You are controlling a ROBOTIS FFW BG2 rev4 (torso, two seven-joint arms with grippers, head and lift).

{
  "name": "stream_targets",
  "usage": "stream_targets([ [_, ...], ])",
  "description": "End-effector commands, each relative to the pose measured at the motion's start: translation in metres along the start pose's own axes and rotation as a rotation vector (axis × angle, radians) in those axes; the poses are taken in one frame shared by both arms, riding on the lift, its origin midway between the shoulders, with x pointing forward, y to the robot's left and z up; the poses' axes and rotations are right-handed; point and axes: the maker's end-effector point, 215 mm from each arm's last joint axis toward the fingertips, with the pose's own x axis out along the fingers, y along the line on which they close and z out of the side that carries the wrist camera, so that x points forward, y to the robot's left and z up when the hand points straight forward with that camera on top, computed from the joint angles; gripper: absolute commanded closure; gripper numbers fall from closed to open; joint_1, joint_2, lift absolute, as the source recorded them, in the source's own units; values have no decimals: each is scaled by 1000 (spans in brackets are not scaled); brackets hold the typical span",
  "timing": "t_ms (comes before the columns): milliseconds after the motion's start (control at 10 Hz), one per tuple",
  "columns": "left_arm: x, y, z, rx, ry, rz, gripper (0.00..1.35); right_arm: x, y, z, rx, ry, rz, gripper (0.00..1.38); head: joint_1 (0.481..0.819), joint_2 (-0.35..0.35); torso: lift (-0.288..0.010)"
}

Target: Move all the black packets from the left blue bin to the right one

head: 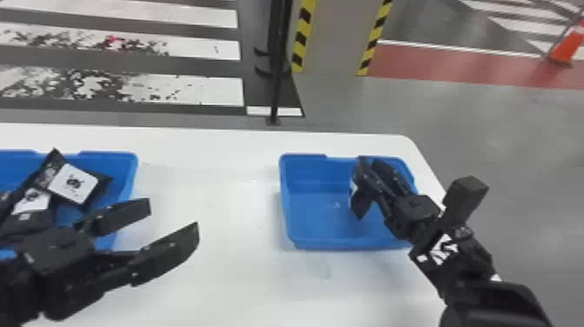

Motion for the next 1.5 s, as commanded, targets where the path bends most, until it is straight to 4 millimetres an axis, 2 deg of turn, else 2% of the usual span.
stream_targets([
  [0,-8,15,5,7,-10,37,165,-13,4,7,-8,-19,-2,96,695,-209,-185],
  [100,-16,25,10,18,-17,66,165,-29,16,13,-4,-32,-2,93,695,-200,-185],
  [300,-30,48,19,42,-25,131,165,-66,41,13,38,-43,-9,124,695,-164,-185],
  [500,-53,89,21,63,0,255,167,-98,76,43,17,-82,-3,125,695,-118,-185],
  [700,-76,132,33,79,2,379,167,-131,87,51,24,-74,-28,125,695,-24,-185],
  [800,-87,158,39,81,0,443,167,-141,90,48,39,-59,-32,125,695,9,-185],
  [1000,-98,211,45,65,18,539,167,-148,108,41,84,-44,-7,125,695,79,-185],
  [1100,-98,237,39,31,40,568,167,-150,114,37,101,-36,0,127,695,120,-185],
  [1200,-95,261,38,7,53,592,167,-151,121,33,122,-30,10,127,695,159,-185],
  [1400,-79,295,34,-47,72,590,167,-150,128,30,141,-22,22,127,695,198,-185],
])
